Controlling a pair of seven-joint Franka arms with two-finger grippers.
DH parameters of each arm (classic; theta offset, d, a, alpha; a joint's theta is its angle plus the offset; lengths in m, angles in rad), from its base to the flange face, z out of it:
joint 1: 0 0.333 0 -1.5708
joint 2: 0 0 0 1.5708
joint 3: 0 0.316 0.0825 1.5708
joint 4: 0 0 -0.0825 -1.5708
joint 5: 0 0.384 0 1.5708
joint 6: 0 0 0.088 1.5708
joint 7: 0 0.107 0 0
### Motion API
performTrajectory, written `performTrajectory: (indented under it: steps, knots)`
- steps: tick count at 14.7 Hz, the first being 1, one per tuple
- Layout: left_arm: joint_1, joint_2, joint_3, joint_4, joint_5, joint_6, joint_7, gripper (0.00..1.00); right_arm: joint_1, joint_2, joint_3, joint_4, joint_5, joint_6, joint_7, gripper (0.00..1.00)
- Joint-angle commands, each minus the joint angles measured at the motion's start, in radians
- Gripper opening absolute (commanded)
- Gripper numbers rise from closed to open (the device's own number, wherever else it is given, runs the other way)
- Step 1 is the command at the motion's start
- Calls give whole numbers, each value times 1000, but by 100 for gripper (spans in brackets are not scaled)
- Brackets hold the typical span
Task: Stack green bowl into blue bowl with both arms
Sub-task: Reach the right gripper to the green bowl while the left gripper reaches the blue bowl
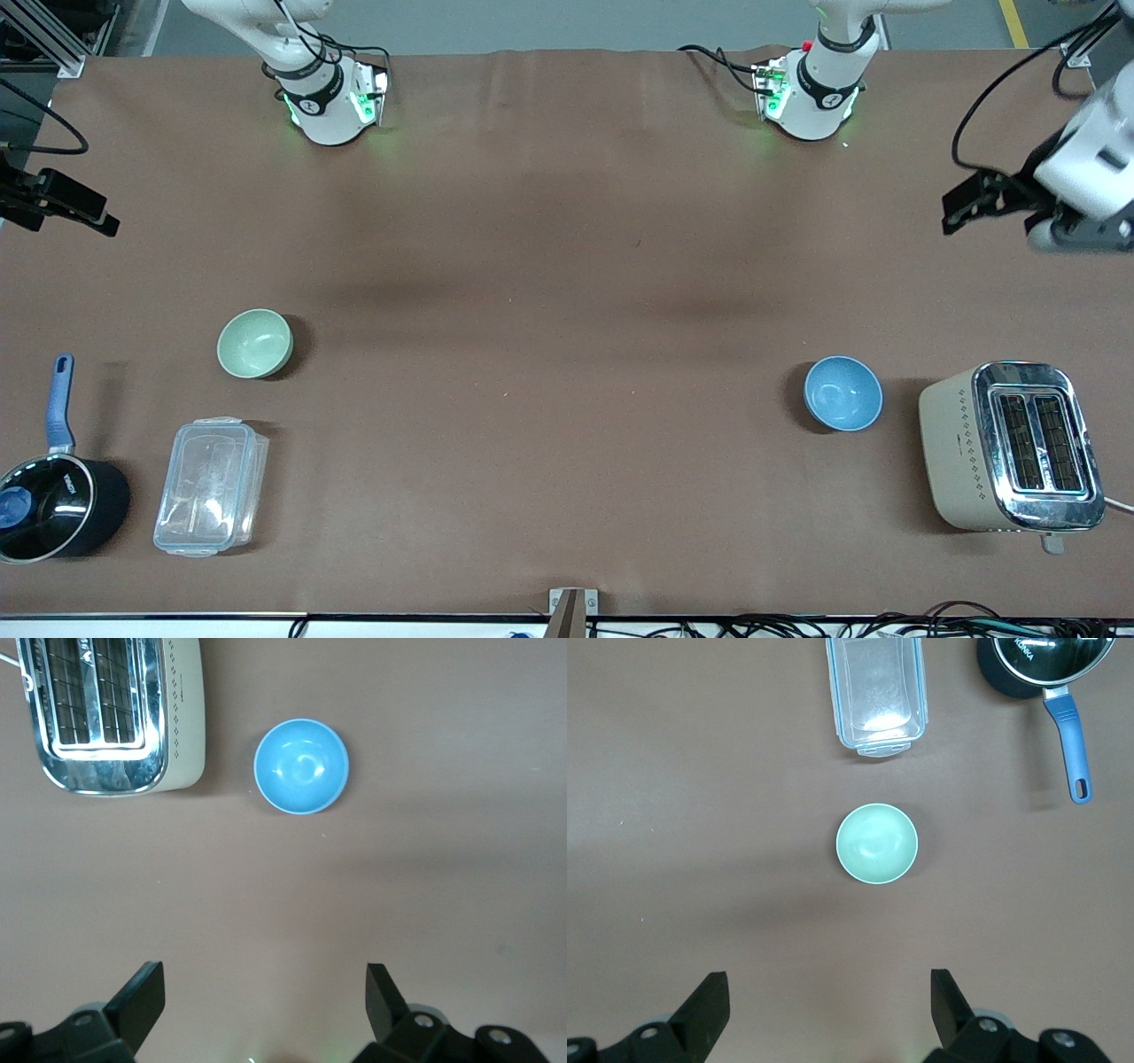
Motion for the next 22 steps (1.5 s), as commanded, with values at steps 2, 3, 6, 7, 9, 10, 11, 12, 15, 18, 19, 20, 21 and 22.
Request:
performTrajectory:
  steps: [2,3,6,7,9,10,11,12,15,18,19,20,21,22]
  knots:
    - [-4,178,3,-65,125,229,1,100,-16,-26,8,-32,4,6,-7,100]
    - [-1,202,4,-101,125,286,-1,100,-25,-21,8,-34,4,8,-17,100]
    - [22,296,3,-172,127,428,-34,100,-48,-6,8,-147,-1,107,-60,100]
    - [33,333,3,-174,125,462,-36,100,-65,-9,8,-229,-2,188,-97,100]
    - [34,397,4,-175,128,524,-36,100,-105,-9,8,-406,-2,372,-169,100]
    - [45,419,3,-175,127,546,-36,100,-112,-10,6,-481,-2,460,-192,100]
    - [65,437,3,-175,130,571,-36,100,-116,-10,6,-550,-7,549,-203,100]
    - [73,457,1,-175,127,598,-36,100,-117,-10,6,-622,-15,639,-205,100]
    - [89,512,1,-172,116,670,-44,93,-114,35,6,-802,-28,937,-205,100]
    - [93,548,-2,-166,107,687,-63,69,-116,135,6,-836,-42,1063,-206,100]
    - [91,554,-4,-166,84,687,-74,61,-116,169,6,-845,-42,1112,-206,100]
    - [86,556,-4,-166,61,687,-79,51,-116,201,6,-847,-42,1154,-206,100]
    - [82,559,-4,-165,41,687,-82,39,-119,239,6,-847,-42,1198,-206,99]
    - [80,560,-4,-165,30,687,-83,25,-120,264,6,-847,-42,1233,-206,97]
